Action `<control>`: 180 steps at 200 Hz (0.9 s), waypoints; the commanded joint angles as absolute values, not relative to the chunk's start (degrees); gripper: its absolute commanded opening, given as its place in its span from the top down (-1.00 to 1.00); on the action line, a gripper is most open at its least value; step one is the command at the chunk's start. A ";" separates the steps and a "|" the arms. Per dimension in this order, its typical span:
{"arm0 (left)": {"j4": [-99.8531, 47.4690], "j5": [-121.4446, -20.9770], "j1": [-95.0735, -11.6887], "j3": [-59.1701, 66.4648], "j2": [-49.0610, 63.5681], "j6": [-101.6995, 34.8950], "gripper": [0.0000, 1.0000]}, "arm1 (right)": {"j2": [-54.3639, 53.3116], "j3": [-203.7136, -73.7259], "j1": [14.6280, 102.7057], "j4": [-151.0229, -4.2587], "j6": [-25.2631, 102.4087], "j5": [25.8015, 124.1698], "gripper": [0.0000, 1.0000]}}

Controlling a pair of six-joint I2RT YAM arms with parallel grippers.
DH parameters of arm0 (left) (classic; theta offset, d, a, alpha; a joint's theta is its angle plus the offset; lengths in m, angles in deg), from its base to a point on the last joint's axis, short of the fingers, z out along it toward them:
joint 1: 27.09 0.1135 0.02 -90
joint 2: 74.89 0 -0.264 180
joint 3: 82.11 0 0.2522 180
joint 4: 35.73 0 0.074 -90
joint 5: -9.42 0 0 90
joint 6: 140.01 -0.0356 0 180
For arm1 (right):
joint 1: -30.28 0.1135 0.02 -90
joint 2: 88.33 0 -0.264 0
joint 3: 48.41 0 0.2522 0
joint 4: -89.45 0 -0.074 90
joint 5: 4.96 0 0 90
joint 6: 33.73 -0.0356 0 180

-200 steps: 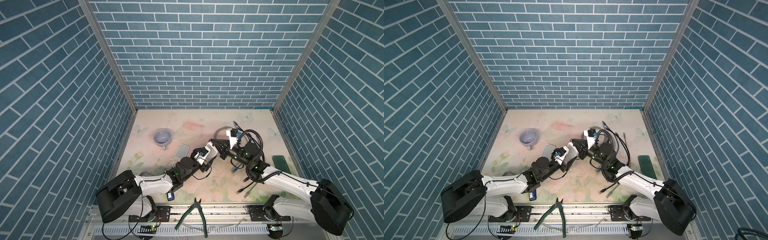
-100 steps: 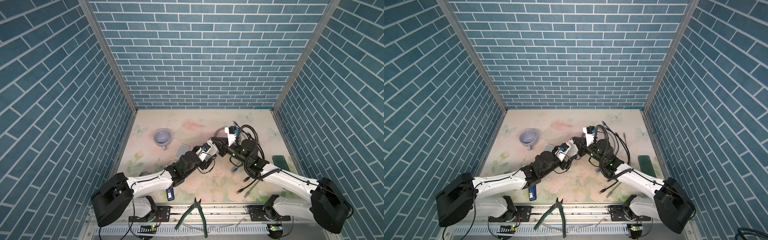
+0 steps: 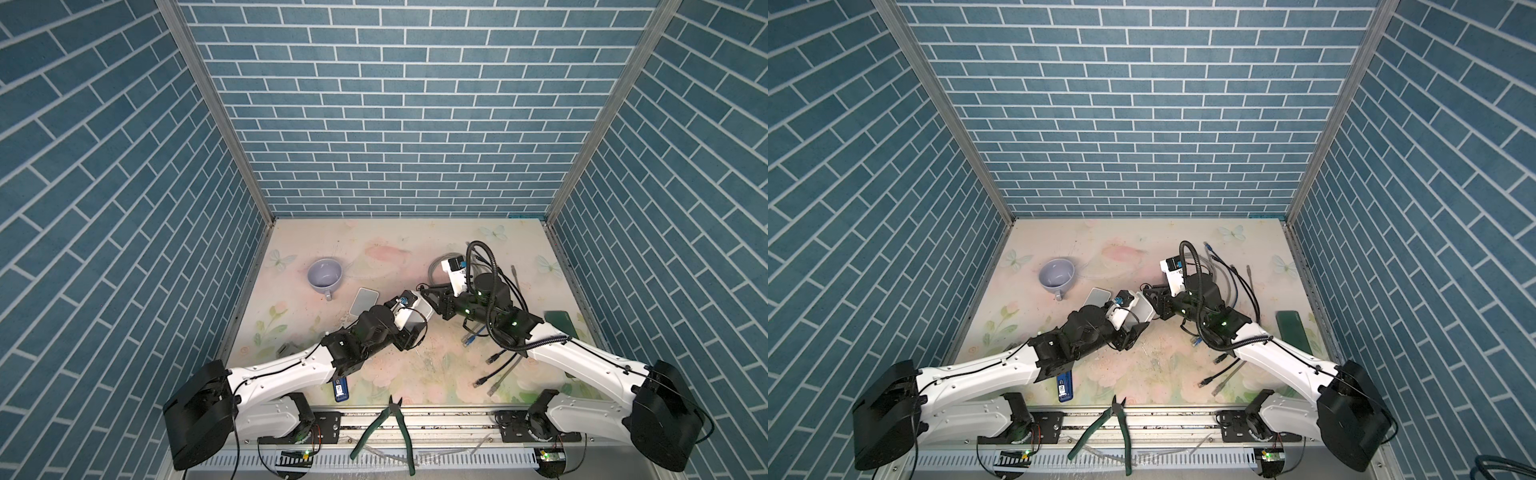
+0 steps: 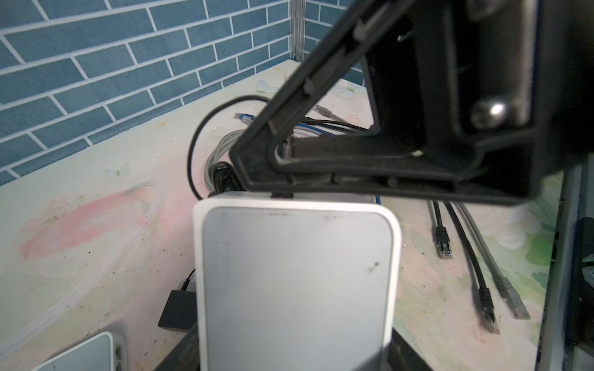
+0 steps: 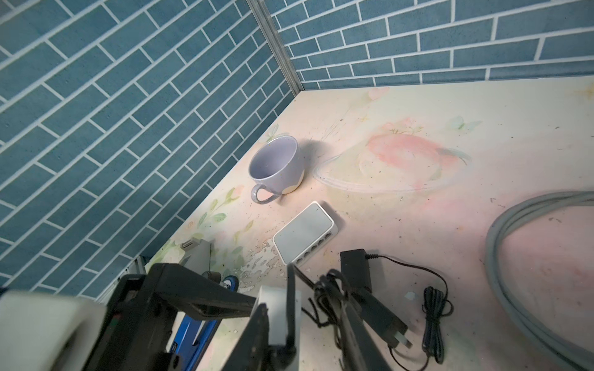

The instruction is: Insert the plug into the switch port

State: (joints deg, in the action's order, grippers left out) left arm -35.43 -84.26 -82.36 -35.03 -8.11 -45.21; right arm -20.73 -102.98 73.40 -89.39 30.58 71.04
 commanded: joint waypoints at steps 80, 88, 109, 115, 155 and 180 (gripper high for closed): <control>-15.51 -73.91 -79.74 -24.48 -2.99 -36.45 -0.07 | -19.33 -105.54 64.84 -69.85 33.72 75.13 0.10; -14.83 -73.07 -79.74 -24.67 -2.21 -35.39 -0.06 | -18.15 -105.51 64.82 -69.97 33.77 73.95 0.10; -13.61 -71.30 -79.82 -25.73 -0.66 -32.62 -0.05 | -15.07 -105.55 64.83 -70.74 34.04 70.30 0.10; -13.41 -70.97 -79.83 -26.34 -0.32 -31.93 -0.05 | -14.13 -105.52 64.82 -70.80 34.04 69.66 0.10; -11.52 -70.47 -79.83 -27.61 3.04 -28.92 -0.04 | -9.57 -106.37 64.82 -69.56 33.86 71.13 0.20; -9.79 -71.02 -79.83 -25.31 8.00 -28.18 -0.03 | -8.96 -106.99 64.83 -69.08 33.94 72.83 0.20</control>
State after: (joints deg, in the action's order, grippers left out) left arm -12.39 -71.22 -79.95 -27.14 4.20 -30.09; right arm -9.28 -104.03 64.98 -70.81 32.79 71.34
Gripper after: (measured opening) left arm 0.735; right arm 0.399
